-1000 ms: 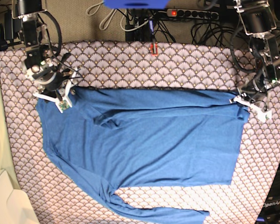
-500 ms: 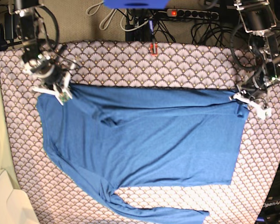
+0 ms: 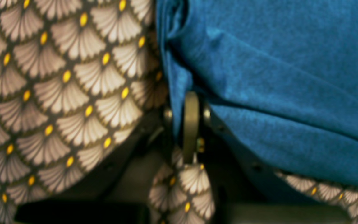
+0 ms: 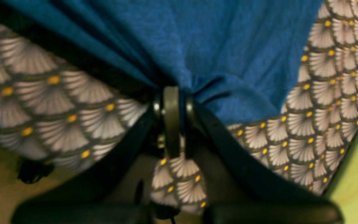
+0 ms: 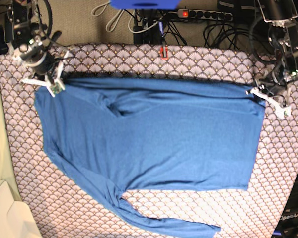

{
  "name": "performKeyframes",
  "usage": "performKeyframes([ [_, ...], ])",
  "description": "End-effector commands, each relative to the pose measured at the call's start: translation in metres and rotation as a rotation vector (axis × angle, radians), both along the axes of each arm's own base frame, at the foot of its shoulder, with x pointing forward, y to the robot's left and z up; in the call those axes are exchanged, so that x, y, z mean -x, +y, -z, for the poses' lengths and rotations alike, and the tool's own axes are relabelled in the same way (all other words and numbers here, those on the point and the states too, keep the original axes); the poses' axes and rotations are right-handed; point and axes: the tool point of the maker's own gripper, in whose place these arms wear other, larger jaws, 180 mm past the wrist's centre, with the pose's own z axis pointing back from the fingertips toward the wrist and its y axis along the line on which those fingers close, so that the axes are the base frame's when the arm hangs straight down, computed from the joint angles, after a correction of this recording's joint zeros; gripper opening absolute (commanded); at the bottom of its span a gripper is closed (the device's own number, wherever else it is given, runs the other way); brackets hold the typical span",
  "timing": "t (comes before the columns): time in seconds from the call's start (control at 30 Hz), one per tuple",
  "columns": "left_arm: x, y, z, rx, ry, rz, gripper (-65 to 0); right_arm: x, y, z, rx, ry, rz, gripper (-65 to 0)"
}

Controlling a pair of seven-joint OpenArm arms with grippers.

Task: Fold the T-shirt properly
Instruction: 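Drag the held shoulder edge toward the robot with both grippers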

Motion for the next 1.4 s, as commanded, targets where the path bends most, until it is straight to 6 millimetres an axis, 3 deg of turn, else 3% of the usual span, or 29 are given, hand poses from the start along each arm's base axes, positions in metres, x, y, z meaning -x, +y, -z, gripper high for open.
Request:
performKeyframes([
  [0.0,-0.007,0.009,-0.015,-0.032,-0.035,0.003,-64.7,-0.002,-0.002,-0.01,0.013,-0.031,-0.015,-65.0],
  [0.43,0.041,-0.004,-0.015,-0.077,0.025,0.072,-64.7,0.046,0.005,0.003,0.008,0.065,-0.033,-65.0],
  [0.7,0.068,0.02,-0.015,-0.112,0.061,0.022,-64.7,0.053,0.0,0.003,0.006,0.063,-0.038,-65.0],
  [1.37,0.074,0.023,-0.011,-0.123,0.083,0.027,-64.6,0.054,-0.001,0.003,0.003,0.06,-0.036,-65.0],
])
